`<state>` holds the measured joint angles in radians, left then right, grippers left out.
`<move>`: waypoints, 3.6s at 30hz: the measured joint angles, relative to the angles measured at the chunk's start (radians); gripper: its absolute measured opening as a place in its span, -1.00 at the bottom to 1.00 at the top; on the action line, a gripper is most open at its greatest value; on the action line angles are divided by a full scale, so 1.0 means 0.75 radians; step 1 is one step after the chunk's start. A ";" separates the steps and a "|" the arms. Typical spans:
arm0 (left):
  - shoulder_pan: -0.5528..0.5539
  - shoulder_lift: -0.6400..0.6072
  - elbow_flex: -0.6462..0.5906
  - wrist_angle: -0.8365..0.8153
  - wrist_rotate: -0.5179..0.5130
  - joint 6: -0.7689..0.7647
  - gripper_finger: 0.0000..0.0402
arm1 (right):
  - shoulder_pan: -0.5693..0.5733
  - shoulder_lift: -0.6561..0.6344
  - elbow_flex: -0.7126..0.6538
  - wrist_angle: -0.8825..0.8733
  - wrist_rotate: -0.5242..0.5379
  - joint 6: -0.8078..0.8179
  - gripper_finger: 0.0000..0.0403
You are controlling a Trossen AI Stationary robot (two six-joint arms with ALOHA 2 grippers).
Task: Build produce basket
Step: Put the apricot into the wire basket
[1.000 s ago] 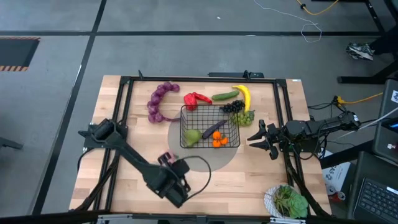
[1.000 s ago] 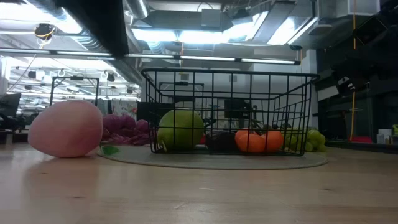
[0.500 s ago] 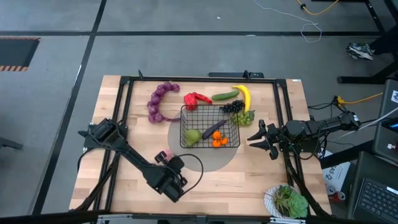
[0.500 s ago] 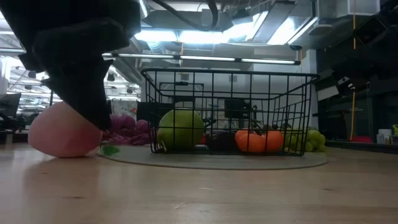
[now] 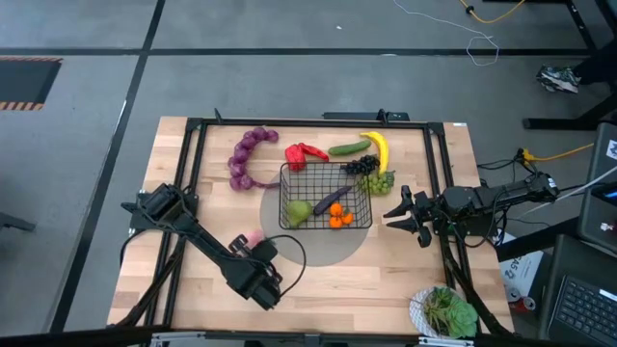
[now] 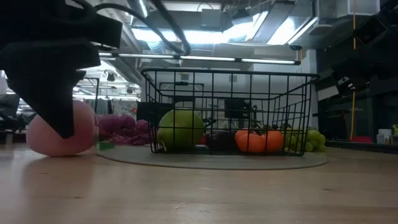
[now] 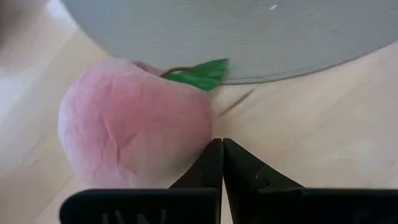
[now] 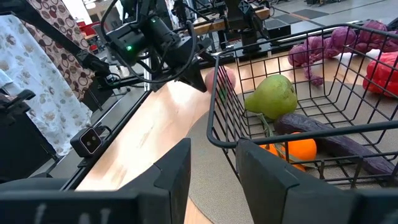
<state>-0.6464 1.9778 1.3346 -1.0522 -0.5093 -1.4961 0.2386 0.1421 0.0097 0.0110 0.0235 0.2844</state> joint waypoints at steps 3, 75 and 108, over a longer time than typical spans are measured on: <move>0.000 0.000 0.000 -0.066 0.030 -0.042 -0.99 | 0.000 0.000 0.000 0.000 0.000 -0.001 -0.35; 0.036 -0.001 0.120 -0.664 0.223 -0.446 -0.99 | 0.000 0.000 0.000 0.000 -0.001 -0.006 -0.35; -0.056 0.016 0.136 -0.367 0.313 -1.066 -0.26 | 0.000 0.000 0.000 0.000 -0.001 -0.041 -0.35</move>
<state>-0.6881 1.9896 1.4363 -1.3271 -0.2743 -2.2955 0.2390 0.1421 0.0097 0.0109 0.0231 0.2535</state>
